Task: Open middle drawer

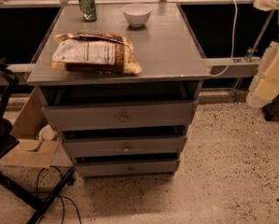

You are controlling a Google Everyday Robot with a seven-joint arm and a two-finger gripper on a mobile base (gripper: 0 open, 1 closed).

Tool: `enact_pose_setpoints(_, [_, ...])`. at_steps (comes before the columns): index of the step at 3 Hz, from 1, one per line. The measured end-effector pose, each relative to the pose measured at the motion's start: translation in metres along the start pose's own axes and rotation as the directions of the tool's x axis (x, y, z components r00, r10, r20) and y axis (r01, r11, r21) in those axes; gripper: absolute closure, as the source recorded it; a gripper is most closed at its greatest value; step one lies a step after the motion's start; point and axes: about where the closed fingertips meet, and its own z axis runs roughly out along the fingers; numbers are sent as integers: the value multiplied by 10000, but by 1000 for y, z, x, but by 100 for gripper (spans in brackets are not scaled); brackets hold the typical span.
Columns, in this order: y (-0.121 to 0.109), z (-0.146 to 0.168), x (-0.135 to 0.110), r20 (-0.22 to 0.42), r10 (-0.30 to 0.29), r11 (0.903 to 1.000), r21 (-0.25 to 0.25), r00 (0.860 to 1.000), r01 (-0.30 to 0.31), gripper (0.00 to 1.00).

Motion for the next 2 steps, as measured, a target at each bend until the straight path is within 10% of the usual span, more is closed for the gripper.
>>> enact_pose_setpoints(2, [5,11,-5,-114,-217,9994,271,9997,220,0])
